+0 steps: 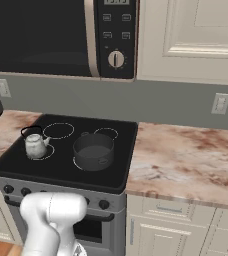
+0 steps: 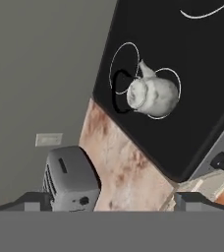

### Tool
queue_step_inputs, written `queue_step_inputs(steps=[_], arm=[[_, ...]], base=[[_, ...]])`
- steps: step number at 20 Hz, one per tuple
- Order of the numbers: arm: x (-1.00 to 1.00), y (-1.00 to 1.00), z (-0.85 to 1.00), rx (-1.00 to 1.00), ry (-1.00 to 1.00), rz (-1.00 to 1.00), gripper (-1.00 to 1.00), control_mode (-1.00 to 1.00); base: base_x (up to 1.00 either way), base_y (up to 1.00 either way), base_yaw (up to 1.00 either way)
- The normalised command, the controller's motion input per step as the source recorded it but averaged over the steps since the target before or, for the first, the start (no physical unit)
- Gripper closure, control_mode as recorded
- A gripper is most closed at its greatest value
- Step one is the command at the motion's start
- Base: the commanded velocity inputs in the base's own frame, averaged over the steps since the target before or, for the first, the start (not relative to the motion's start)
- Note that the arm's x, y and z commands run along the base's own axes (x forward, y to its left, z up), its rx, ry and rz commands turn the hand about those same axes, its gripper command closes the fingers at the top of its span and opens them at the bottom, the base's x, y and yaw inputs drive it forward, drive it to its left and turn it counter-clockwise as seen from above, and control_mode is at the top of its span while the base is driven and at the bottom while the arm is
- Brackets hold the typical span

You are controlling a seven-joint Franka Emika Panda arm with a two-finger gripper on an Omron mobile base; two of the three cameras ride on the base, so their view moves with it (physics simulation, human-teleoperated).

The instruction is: Pick the kettle from the counter and place it on a stove burner. Then turn the burner on.

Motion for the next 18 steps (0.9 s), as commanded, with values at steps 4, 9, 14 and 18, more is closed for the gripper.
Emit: queue_step_inputs(steps=[4, 9, 14, 18], arm=[[-1.00, -0.01, -0.56, -0.19, -0.01, 0.00, -1.00, -1.00], [-0.97, 0.00, -0.53, -0.27, -0.23, 0.13, -1.00, -1.00], [-0.72, 0.00, -0.43, -0.33, -0.39, 0.26, -1.00, -1.00], [-0.51, 0.00, -0.42, -0.32, -0.33, 0.25, -1.00, -1.00]], base=[[0.00, 0.00, 0.00], [0.00, 0.00, 0.00], [0.00, 0.00, 0.00], [0.00, 0.00, 0.00]])
